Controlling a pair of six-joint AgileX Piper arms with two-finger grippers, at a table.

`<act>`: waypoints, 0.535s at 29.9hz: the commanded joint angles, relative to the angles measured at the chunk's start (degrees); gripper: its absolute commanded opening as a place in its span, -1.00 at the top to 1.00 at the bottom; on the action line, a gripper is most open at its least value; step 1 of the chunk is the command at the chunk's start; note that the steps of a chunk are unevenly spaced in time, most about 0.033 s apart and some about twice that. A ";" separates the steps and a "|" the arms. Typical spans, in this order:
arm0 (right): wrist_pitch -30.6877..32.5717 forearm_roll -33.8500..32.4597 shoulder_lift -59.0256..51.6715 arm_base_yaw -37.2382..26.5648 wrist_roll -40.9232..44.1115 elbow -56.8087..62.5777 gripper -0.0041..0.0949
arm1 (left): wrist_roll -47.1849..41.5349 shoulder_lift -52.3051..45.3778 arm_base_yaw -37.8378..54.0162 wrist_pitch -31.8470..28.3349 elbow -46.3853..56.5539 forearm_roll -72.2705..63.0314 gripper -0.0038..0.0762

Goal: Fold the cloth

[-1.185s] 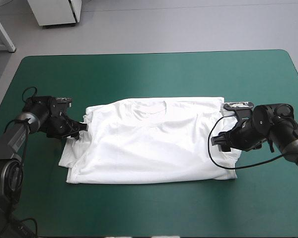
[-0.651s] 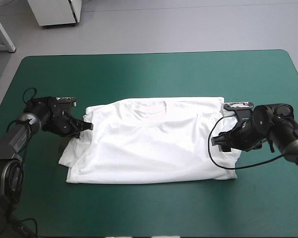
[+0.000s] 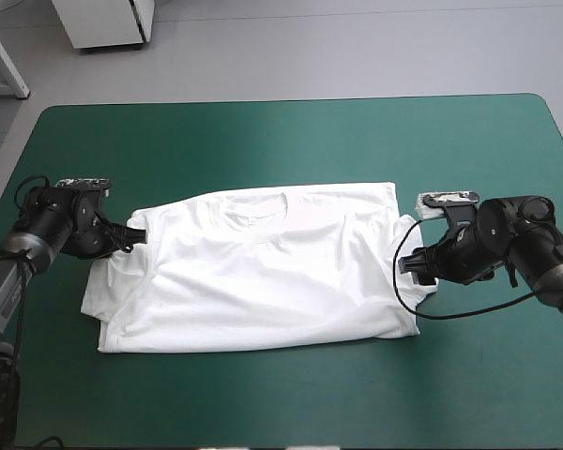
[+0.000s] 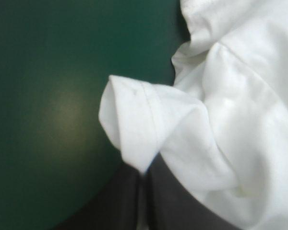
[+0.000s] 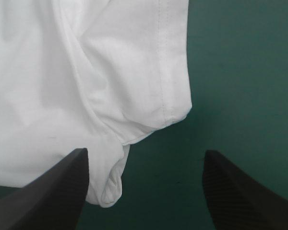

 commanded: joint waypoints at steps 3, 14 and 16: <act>-2.12 0.62 -1.86 -0.07 -0.14 -1.72 -0.33 | -0.84 -2.97 -0.04 -1.42 -1.31 -0.91 0.93; -5.44 2.35 -1.86 -0.07 -0.32 -1.72 -0.33 | 16.33 -1.89 -2.18 -4.47 -0.69 -26.88 0.93; -5.70 2.35 -1.86 -0.07 -0.32 -1.72 -0.33 | 16.79 -0.94 -3.19 -4.34 -0.69 -26.89 0.93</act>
